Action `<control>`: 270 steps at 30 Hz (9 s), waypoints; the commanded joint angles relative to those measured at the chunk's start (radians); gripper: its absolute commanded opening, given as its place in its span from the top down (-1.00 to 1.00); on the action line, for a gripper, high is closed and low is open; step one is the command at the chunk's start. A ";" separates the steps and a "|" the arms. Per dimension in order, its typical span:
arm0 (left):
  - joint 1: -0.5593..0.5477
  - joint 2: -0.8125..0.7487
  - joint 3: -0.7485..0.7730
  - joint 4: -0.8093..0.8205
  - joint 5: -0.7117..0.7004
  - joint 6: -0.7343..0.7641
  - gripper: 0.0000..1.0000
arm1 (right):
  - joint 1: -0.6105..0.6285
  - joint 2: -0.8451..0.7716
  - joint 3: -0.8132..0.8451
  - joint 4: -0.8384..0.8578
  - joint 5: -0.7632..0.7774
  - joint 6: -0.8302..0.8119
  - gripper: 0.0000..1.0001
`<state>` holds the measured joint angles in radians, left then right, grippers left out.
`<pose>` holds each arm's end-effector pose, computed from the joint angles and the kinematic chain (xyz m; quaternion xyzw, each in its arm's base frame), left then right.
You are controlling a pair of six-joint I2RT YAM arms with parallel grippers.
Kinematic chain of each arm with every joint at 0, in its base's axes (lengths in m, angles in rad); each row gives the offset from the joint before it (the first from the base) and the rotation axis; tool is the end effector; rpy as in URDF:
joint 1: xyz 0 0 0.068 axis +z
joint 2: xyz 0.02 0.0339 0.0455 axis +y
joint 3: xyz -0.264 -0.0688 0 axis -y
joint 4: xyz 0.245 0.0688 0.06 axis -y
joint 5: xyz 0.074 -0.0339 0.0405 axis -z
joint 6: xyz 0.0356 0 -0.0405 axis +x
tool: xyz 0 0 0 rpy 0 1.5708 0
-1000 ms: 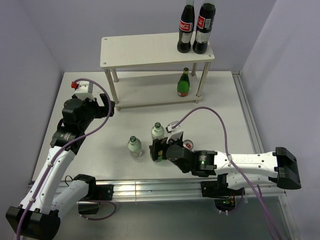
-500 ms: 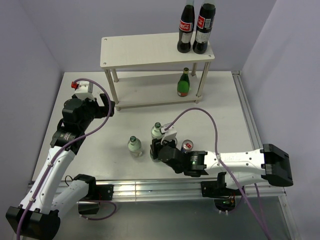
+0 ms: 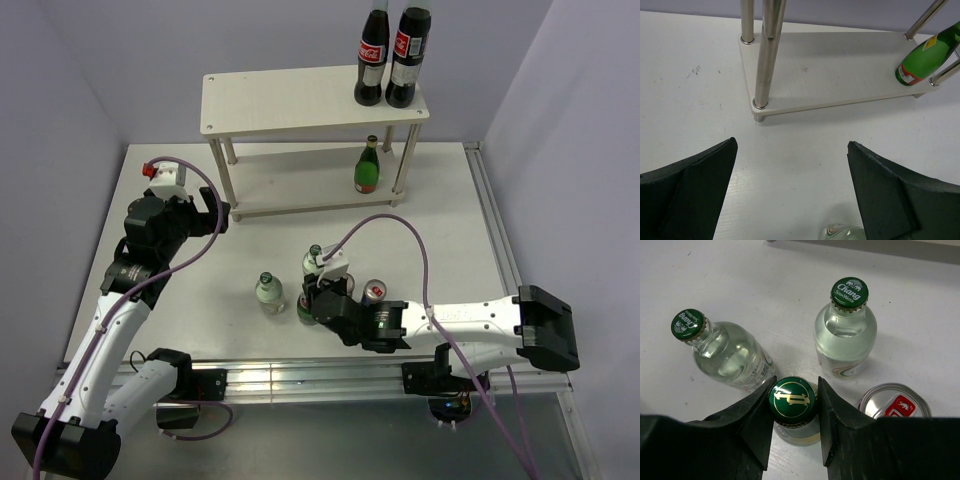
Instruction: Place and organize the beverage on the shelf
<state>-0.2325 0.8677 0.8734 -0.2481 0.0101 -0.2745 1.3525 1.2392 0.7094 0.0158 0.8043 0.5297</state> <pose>0.1949 -0.0465 0.3500 -0.0134 0.7873 -0.1584 0.5957 0.0817 0.2500 0.2426 -0.1369 0.8073 0.1759 0.5464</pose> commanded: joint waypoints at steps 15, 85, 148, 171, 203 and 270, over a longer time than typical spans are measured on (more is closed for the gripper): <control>-0.004 -0.003 0.003 0.038 -0.002 0.014 -0.98 | 0.031 -0.104 0.177 -0.089 0.026 -0.025 1.00; -0.004 0.016 0.001 0.043 0.021 0.015 -0.99 | -0.855 0.588 0.820 0.352 -0.329 -0.439 1.00; -0.585 -0.165 -0.115 -0.109 -0.591 -0.403 -0.99 | -0.291 -0.270 0.085 -0.080 -0.214 -0.109 -0.97; -1.228 0.211 -0.218 -0.299 -1.041 -0.987 -0.99 | -0.262 -0.454 -0.027 -0.214 -0.189 -0.088 -0.98; -0.875 0.476 -0.379 0.406 -0.927 -0.568 -0.13 | -0.262 -0.564 -0.094 -0.310 -0.117 -0.074 -0.99; -0.264 0.929 0.395 0.543 -0.642 -0.084 -0.99 | -0.260 -0.595 -0.140 -0.274 -0.146 -0.080 -0.99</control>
<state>-0.4885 1.9114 1.2915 0.2478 -0.6205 -0.3370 1.0843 0.6537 0.5728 -0.2844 0.6434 0.4519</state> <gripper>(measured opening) 0.993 0.994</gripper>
